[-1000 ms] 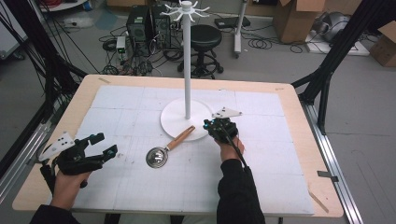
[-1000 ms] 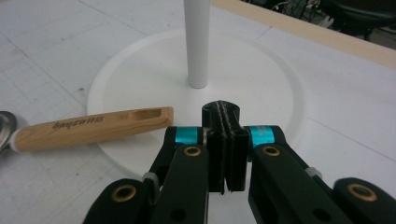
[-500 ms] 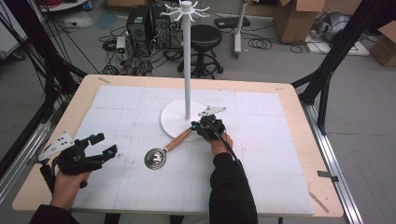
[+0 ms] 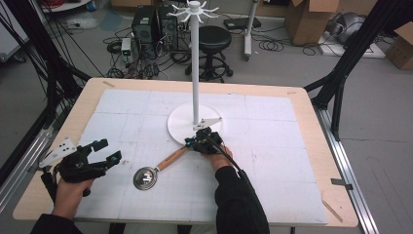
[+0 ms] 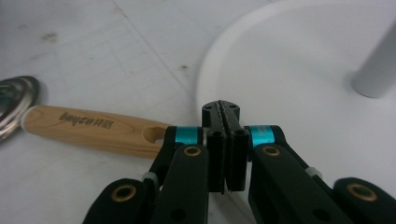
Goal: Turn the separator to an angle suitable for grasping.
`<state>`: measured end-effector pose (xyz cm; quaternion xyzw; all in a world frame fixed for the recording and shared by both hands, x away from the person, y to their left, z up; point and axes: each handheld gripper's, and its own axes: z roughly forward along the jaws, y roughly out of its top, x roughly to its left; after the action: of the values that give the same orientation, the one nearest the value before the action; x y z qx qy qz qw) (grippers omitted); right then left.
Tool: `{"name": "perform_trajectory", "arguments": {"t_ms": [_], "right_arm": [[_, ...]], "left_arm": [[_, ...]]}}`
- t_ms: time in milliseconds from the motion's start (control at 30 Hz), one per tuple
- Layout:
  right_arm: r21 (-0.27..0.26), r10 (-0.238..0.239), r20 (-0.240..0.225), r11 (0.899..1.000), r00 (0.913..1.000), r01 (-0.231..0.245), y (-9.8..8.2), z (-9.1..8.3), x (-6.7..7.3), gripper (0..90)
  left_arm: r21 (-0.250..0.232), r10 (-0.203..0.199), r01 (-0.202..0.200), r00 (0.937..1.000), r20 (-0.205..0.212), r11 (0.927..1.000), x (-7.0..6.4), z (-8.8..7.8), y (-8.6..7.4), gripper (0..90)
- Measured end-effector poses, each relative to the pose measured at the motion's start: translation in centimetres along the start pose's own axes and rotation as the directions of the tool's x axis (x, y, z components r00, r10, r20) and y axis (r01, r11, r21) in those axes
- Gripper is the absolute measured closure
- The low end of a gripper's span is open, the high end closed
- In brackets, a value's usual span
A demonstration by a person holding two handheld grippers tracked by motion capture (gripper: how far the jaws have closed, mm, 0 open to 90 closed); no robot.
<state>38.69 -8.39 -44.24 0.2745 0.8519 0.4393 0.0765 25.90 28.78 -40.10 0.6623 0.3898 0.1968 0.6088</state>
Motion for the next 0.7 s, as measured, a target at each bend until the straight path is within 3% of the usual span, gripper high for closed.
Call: {"name": "perform_trajectory", "arguments": {"t_ms": [167,333,500,567,700], "right_arm": [[-0.001,-0.026,-0.039,1.000,0.9989,0.026,0.2,0.2,1.1,89.3],[-0.027,-0.014,-0.040,1.000,0.9991,0.013,0.3,-0.5,1.3,89.3],[-0.080,-0.009,-0.021,0.997,0.9997,0.007,0.2,-2.0,1.3,89.2],[-0.106,0.002,0.001,0.994,1.0000,-0.001,-0.2,-3.4,1.3,87.6],[-0.117,-0.002,0.030,0.993,0.9995,0.005,-0.8,-5.3,1.4,86.7]], "left_arm": [[-0.001,-0.002,0.002,1.0000,-0.002,1.0000,0.0,0.0,0.0,21.3],[-0.001,-0.003,0.003,1.0000,0.000,1.0000,0.0,0.0,0.0,21.3],[-0.001,-0.004,0.004,1.0000,0.002,1.0000,0.0,0.0,0.0,21.3],[-0.001,-0.004,0.004,1.0000,0.004,1.0000,-0.1,0.0,0.0,21.3],[0.001,-0.005,0.005,1.0000,0.009,1.0000,-0.1,0.1,-0.1,21.3]]}}
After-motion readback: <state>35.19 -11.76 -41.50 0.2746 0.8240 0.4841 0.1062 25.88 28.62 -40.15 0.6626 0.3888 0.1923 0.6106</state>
